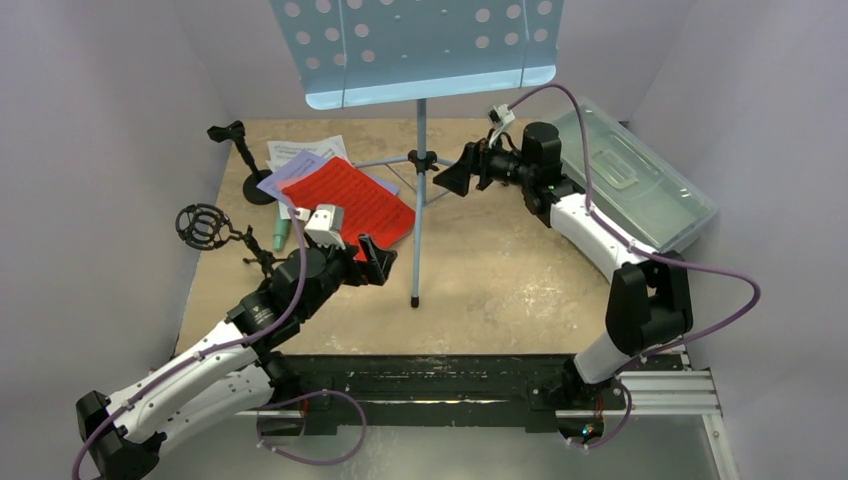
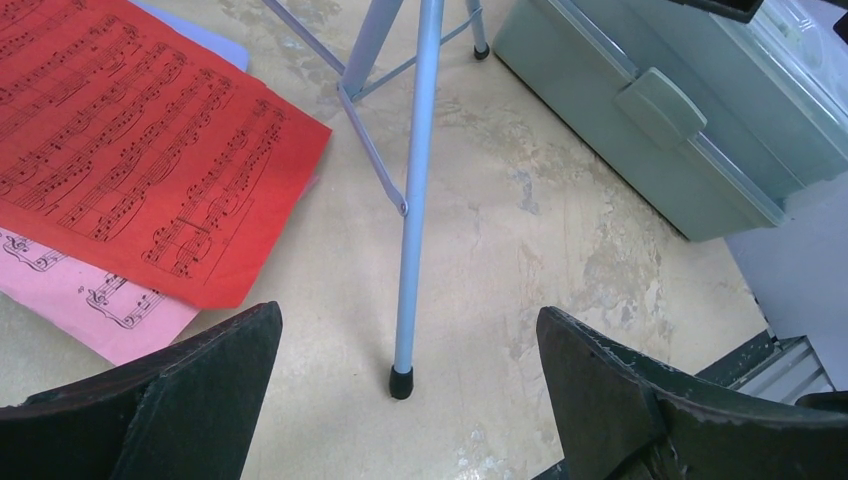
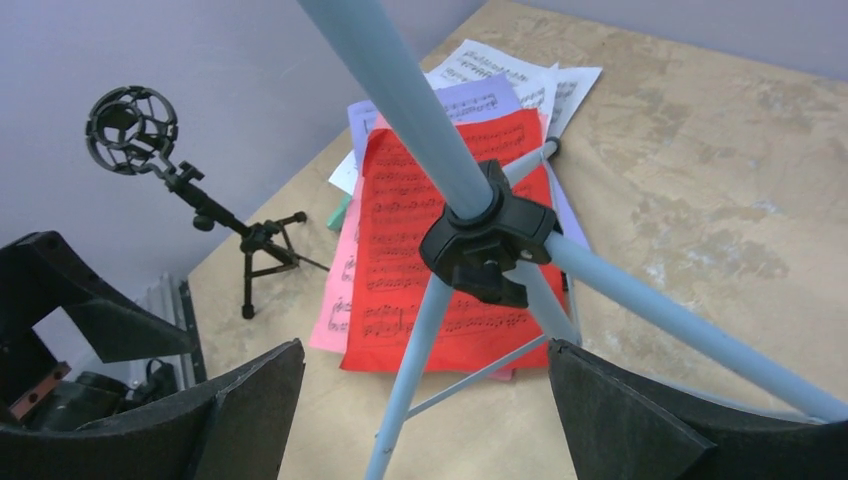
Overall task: Pack up the instrument practice props
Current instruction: Unscrew the knob on the music stand.
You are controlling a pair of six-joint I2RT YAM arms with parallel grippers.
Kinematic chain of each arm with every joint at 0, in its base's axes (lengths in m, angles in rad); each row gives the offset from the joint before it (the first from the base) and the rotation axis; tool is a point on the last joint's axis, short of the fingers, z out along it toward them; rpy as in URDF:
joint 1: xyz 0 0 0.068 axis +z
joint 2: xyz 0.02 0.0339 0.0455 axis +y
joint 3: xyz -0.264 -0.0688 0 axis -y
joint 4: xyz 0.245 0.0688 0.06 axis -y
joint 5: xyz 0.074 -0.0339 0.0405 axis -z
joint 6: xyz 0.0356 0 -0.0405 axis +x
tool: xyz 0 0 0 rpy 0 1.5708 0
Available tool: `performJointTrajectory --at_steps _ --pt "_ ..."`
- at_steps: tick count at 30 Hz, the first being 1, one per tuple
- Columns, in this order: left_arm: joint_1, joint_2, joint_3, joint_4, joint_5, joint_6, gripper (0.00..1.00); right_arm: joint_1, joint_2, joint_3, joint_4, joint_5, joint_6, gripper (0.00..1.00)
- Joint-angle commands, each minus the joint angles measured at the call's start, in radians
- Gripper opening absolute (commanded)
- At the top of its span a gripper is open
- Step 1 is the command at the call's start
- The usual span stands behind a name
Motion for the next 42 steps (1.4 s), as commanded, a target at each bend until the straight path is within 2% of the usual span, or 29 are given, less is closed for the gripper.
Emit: performJointTrajectory --at_steps 1,6,10,13,21,24,36,42 --pt "0.006 0.009 0.027 0.037 0.016 -0.008 0.99 0.015 0.029 0.084 0.024 0.064 -0.1 0.92" --pt "0.007 0.004 0.022 0.031 0.02 -0.021 0.98 0.051 0.067 0.126 -0.014 0.139 -0.102 0.86" --pt "0.007 -0.012 0.022 0.019 0.015 -0.022 0.98 0.063 0.069 0.122 -0.026 0.215 -0.095 0.85" --pt "0.007 -0.015 0.022 0.017 0.012 -0.022 0.98 0.063 0.078 0.12 -0.019 0.206 -0.048 0.85" --pt "0.006 -0.016 0.022 0.016 0.012 -0.023 0.98 0.055 0.078 0.026 0.148 0.114 0.337 0.81" --pt "0.006 -0.025 0.024 0.009 0.008 -0.025 0.98 0.049 0.053 -0.015 0.191 0.114 0.431 0.79" --pt "0.007 -0.042 0.018 -0.002 -0.002 -0.027 0.98 0.009 -0.006 -0.168 0.256 0.076 0.47 0.84" --pt "0.007 -0.038 0.015 0.005 -0.002 -0.028 0.98 0.008 -0.003 -0.18 0.303 0.073 0.526 0.84"
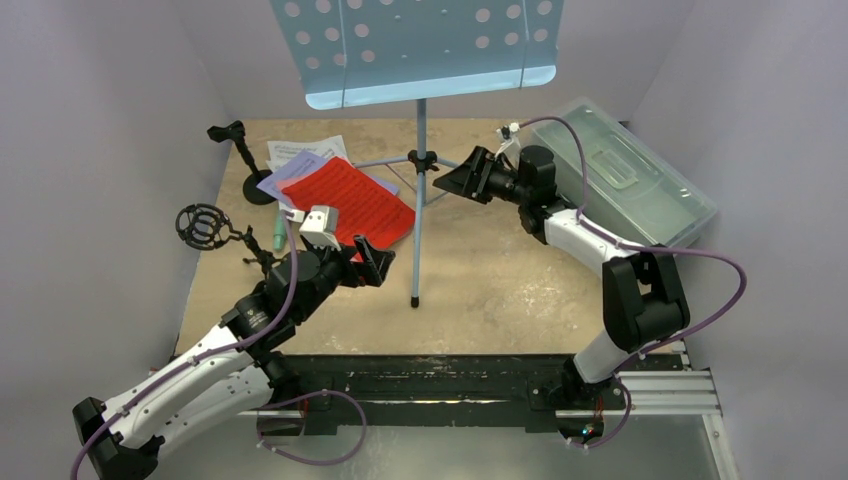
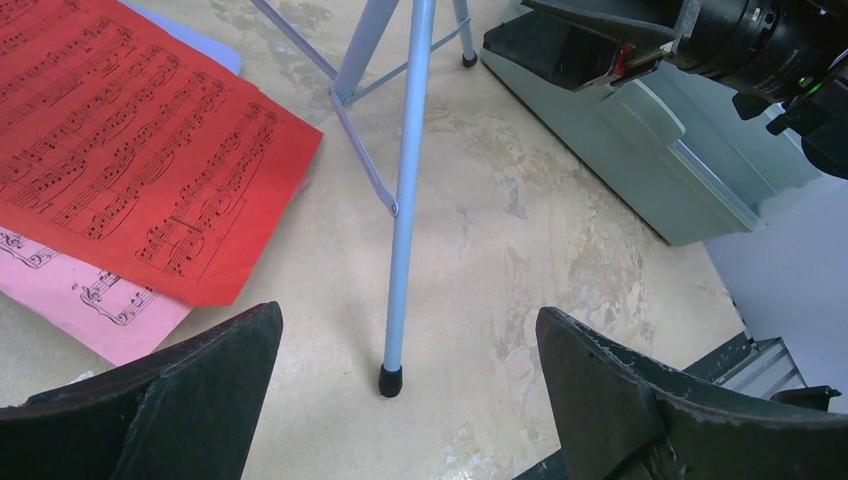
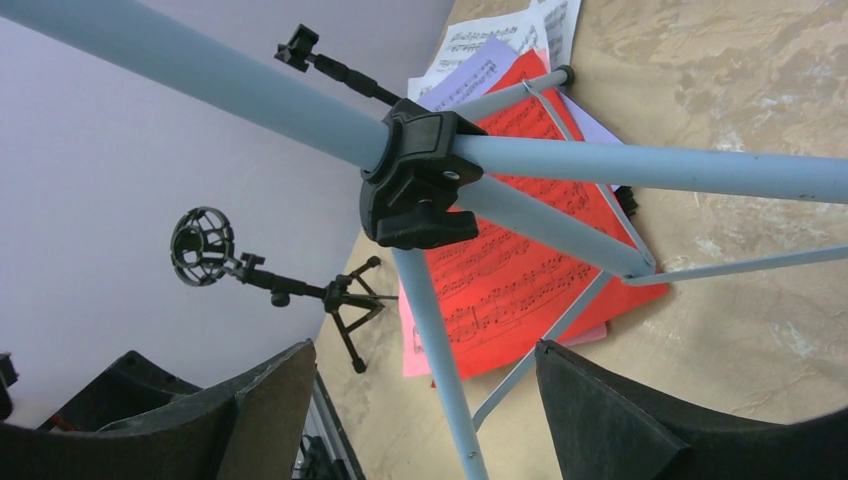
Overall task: Pack up the instrument practice props
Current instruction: Unscrew the knob on the music stand.
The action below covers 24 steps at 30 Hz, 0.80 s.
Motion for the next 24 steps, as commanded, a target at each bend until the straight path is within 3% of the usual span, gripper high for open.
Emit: performJointTrajectory --at_steps 1,24 --pt "0.006 -0.002 0.015 0.022 -0.01 -0.011 0.98 0.001 -0.029 -0.008 0.095 -0.024 0.057 0.84" --pt "0.007 0.006 0.018 0.026 -0.006 -0.012 0.98 -0.009 -0.035 -0.039 0.135 -0.056 0.085 0.85"
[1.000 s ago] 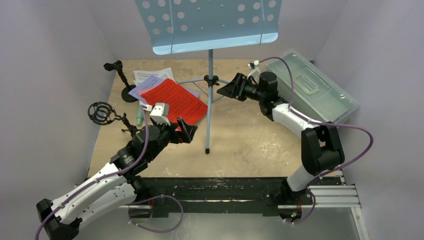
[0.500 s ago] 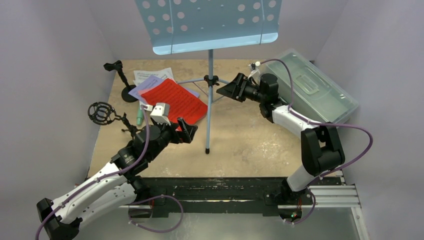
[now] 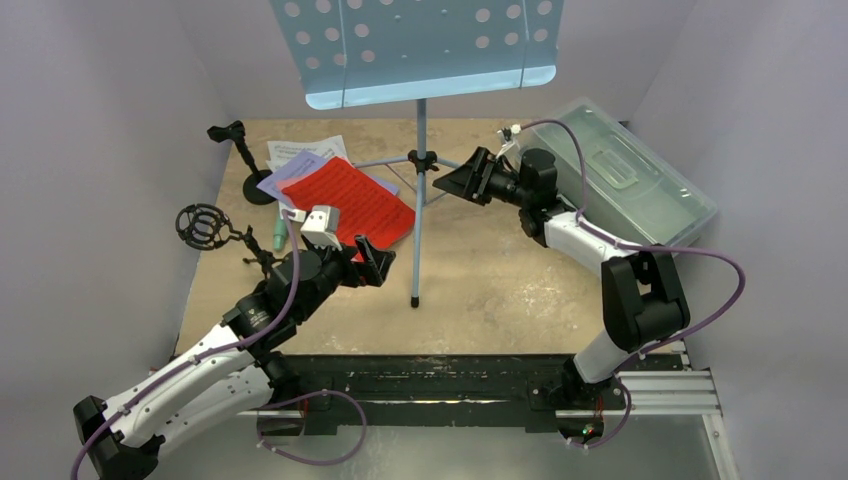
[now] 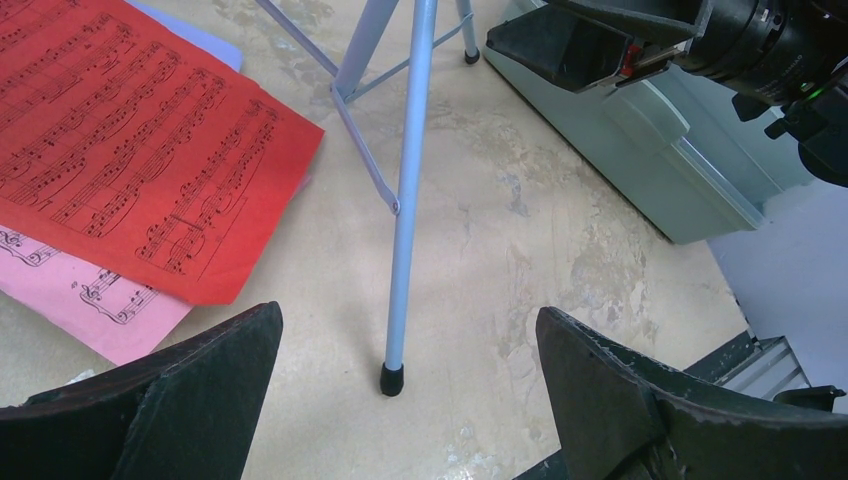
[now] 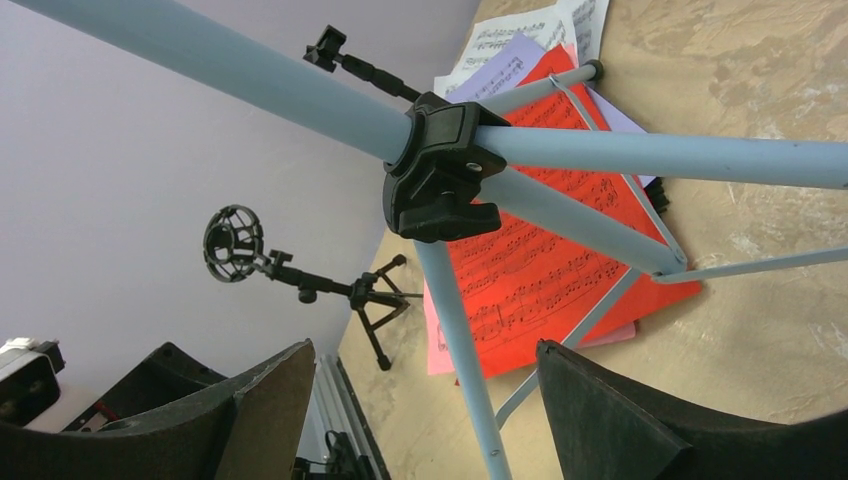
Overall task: Pack up the instrument practice props
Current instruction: Unscrew the knob on the music stand.
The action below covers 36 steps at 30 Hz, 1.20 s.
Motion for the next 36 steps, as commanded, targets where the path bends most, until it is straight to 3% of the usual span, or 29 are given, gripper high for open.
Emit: performJointTrajectory --at_steps 1,26,36 --pt "0.007 -0.003 0.017 0.026 -0.005 -0.012 0.98 -0.006 -0.035 -0.013 0.047 -0.024 0.015 0.85" --pt "0.007 0.006 0.021 0.035 0.002 -0.028 0.98 0.011 0.101 0.159 0.038 0.054 0.185 0.78" --pt "0.007 -0.005 0.012 0.03 0.004 -0.032 0.98 0.014 0.143 0.201 0.028 0.11 0.221 0.64"
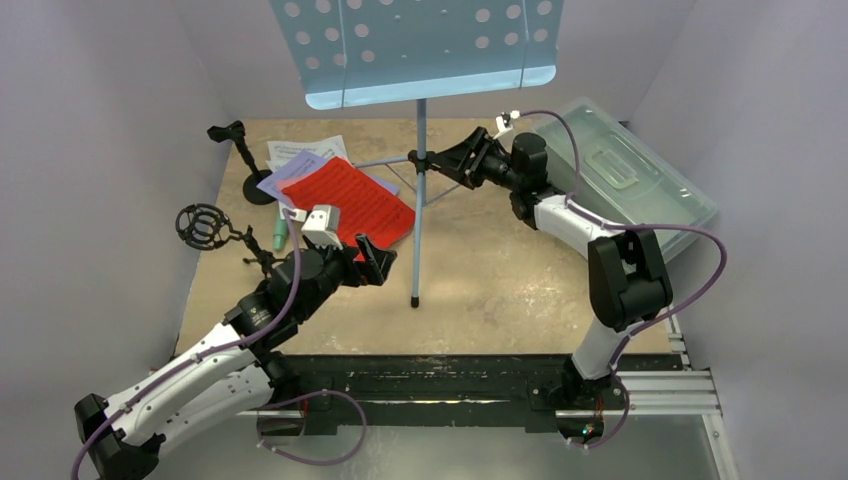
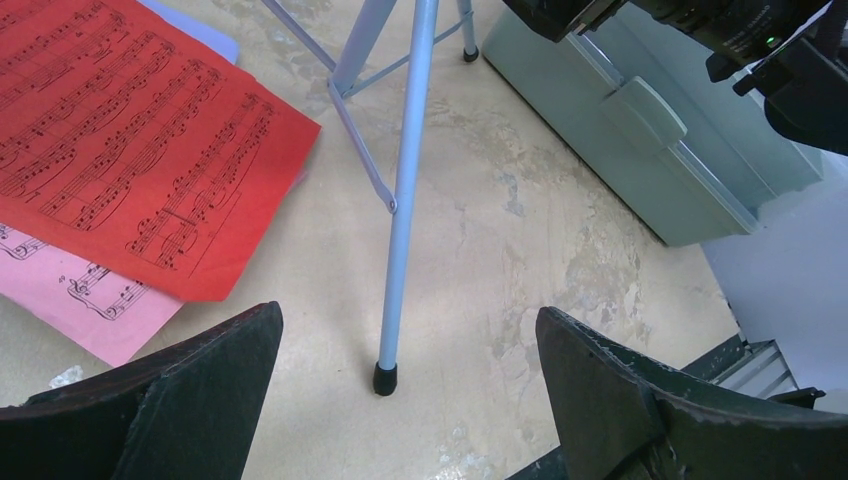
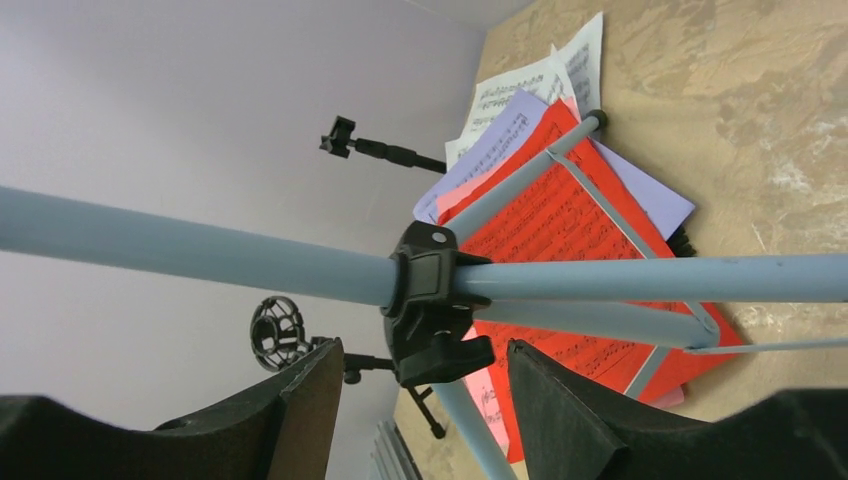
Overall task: Pack up the instrument practice props
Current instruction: Unscrew the knob on the music stand.
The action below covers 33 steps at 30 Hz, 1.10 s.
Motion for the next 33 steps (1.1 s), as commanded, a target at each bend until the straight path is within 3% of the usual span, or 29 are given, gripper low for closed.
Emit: performJointTrajectory --at_steps 1,7,16,21,25,30,33 --pt "0.007 -0.021 0.012 0.023 0.003 -0.009 0.98 0.007 0.02 0.041 0.017 0.038 0.028 0.64" --pt "0.007 -0.023 0.013 0.019 -0.002 -0.006 0.98 0.014 0.014 0.025 -0.001 0.046 0.013 0.61" --pt "0.006 -0.025 0.014 0.016 -0.002 -0.005 0.98 0.014 0.018 0.037 0.009 0.039 -0.017 0.29" --pt "0.007 -0.029 0.017 0.008 -0.006 -0.003 0.98 0.022 -0.002 0.063 -0.011 0.043 -0.164 0.12" --pt "0.007 -0.032 0.024 -0.006 -0.01 0.002 0.98 0.038 -0.037 0.083 -0.026 0.033 -0.434 0.04" --pt "0.007 -0.038 0.031 -0.021 -0.013 0.008 0.98 0.124 -0.079 0.134 -0.234 0.024 -1.114 0.0" --pt "0.007 -0.041 0.024 -0.018 -0.016 0.008 0.98 0.172 -0.104 0.122 -0.299 0.1 -1.357 0.0"
